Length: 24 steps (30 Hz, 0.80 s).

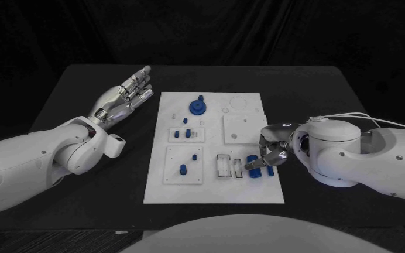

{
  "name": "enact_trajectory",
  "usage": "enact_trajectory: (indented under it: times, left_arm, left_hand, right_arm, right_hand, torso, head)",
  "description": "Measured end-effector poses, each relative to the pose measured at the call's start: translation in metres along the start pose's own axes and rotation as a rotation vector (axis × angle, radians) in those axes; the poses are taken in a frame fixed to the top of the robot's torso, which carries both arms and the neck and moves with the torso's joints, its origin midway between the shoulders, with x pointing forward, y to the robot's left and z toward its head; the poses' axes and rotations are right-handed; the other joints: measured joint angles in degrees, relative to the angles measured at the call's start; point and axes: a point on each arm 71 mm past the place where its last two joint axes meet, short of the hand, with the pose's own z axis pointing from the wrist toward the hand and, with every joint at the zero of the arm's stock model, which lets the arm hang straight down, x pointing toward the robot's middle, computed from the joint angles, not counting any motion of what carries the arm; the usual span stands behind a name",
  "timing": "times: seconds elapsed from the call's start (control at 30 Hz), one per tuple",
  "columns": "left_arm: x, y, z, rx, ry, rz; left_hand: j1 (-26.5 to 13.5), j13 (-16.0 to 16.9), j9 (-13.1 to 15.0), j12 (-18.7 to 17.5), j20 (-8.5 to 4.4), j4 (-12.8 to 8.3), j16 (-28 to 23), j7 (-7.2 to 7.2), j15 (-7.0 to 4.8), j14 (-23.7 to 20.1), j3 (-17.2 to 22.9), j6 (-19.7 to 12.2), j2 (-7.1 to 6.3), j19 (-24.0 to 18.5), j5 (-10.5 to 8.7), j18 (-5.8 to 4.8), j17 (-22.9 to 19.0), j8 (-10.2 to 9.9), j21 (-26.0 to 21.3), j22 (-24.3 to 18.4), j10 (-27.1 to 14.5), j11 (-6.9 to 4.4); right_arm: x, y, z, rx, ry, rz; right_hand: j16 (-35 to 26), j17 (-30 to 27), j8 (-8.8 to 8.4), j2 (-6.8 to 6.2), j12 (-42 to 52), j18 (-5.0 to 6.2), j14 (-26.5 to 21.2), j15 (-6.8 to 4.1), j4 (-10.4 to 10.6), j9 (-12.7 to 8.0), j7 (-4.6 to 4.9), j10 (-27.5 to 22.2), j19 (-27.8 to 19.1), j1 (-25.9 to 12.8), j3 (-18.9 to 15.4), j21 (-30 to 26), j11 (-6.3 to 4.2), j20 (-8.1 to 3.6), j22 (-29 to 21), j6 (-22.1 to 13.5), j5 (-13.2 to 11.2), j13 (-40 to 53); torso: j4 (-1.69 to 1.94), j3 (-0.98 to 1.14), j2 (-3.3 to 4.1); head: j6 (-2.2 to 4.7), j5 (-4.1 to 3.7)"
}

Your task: Assemble the parts on the task board

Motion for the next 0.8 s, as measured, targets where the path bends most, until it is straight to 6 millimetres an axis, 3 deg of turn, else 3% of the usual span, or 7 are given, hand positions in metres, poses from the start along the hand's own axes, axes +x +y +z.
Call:
enact_trajectory:
  times: [0.3, 0.47, 0.6, 0.63, 0.7, 0.8]
  left_arm:
    - [0.001, 0.001, 0.000, -0.001, 0.007, -0.006]
    - [0.000, 0.001, 0.000, -0.002, 0.009, -0.008]
    - [0.001, 0.002, 0.000, -0.003, 0.012, -0.010]
    - [0.001, 0.002, 0.000, -0.003, 0.013, -0.010]
    - [0.001, 0.002, 0.000, -0.004, 0.014, -0.011]
    - [0.000, 0.002, 0.000, -0.004, 0.016, -0.013]
  left_hand:
    - [0.6, 0.0, 0.2, 0.0, 0.20, 0.2, 0.0, 1.64, 0.41, 0.0, -0.2, 0.9, 0.60, 0.2, 0.65, -0.01, 0.0, 0.2, 0.0, 0.0, 0.0, 0.00]
    - [0.6, 0.0, 0.2, 0.0, 0.41, 0.2, 0.0, 1.93, 0.41, 0.0, -0.2, 1.2, 0.60, 0.0, 0.70, -0.01, 0.0, 0.2, 0.0, 0.0, 0.0, 0.00]
    - [0.3, 0.0, 0.2, 0.0, 0.41, 0.2, 0.0, 2.43, 0.41, 0.0, -0.6, 1.3, 0.95, 0.0, 0.62, -0.01, 0.0, 0.2, 0.0, 0.0, 0.0, 0.00]
    - [-0.8, 0.0, 0.2, 0.0, 0.54, 0.2, 0.0, 2.78, 0.41, 0.0, -1.6, 1.4, 1.94, 0.1, -0.75, 0.00, 0.0, 0.2, 0.0, 0.0, 0.0, 0.00]
    - [-2.2, 0.0, 0.3, 0.0, 0.82, 0.2, 0.0, 3.62, 0.41, 0.0, -2.3, 2.1, 2.37, 0.0, -2.60, 0.00, 0.0, 0.6, 0.0, 0.0, 0.0, 0.00]
    - [-2.6, 0.0, 0.4, 0.0, 0.82, 0.2, 0.0, 4.11, 0.41, 0.0, -2.5, 2.5, 2.42, 0.0, -3.24, -0.01, 0.0, 0.6, 0.0, 0.0, 0.0, 0.00]
  right_arm:
    - [0.003, 0.002, 0.004, -0.002, 0.009, -0.021]
    - [0.006, 0.003, 0.006, -0.003, 0.016, -0.024]
    - [0.009, 0.004, 0.008, -0.003, 0.023, -0.026]
    - [0.009, 0.004, 0.009, -0.002, 0.024, -0.026]
    - [0.010, 0.004, 0.010, -0.001, 0.025, -0.026]
    - [0.012, 0.004, 0.012, 0.000, 0.030, -0.026]
  right_hand:
    - [0.0, 0.0, -0.07, 1.08, 0.0, 0.00, 0.0, 0.00, -0.2, 0.4, 0.01, 0.0, 0.0, 0.5, -0.2, -0.5, 0.00, 0.00, 0.0, 0.0, 0.0, 0.0]
    - [0.0, 0.0, -0.29, 2.64, 0.0, 0.00, 0.0, 0.00, -0.2, 0.9, 0.01, 0.0, 0.0, 2.1, -0.2, -0.5, 0.00, 0.00, 0.0, 0.0, 0.0, 0.0]
    - [0.0, 0.0, -0.67, 3.04, 0.0, 0.00, 0.0, 0.00, -0.2, 1.5, 0.01, 0.0, 0.0, 4.6, -0.2, -0.9, 0.00, 0.00, 0.0, 0.0, 0.0, 0.0]
    - [0.0, 0.0, -1.01, 2.65, 0.0, 0.00, 0.0, 0.00, -0.3, 1.6, 0.01, 0.0, 0.0, 5.1, -0.3, -1.4, 0.00, 0.00, 0.0, 0.0, 0.0, 0.0]
    - [0.0, 0.0, -1.46, 2.80, 0.0, 0.00, 0.0, 0.00, -0.4, 1.6, 0.01, 0.0, 0.0, 6.3, -0.4, -1.9, 0.00, 0.00, 0.0, 0.0, 0.0, 0.0]
    - [-0.1, 0.0, -1.80, 3.44, 0.0, 0.00, 0.0, 0.00, -0.4, 1.7, 0.01, 0.0, 0.0, 7.5, -0.4, -1.9, 0.00, 0.00, 0.0, 0.0, 0.0, 0.0]
  torso:
    - [0.01, -0.01, -0.05]
    - [-0.02, -0.01, -0.07]
    - [-0.03, -0.01, -0.07]
    - [-0.02, -0.01, -0.06]
    - [-0.02, 0.01, -0.06]
    - [-0.02, 0.02, -0.06]
  head:
    - [0.00, -0.08]
    - [0.00, 0.00]
    - [0.00, -0.01]
    - [0.00, -0.01]
    - [0.00, 0.06]
    - [0.00, 0.14]
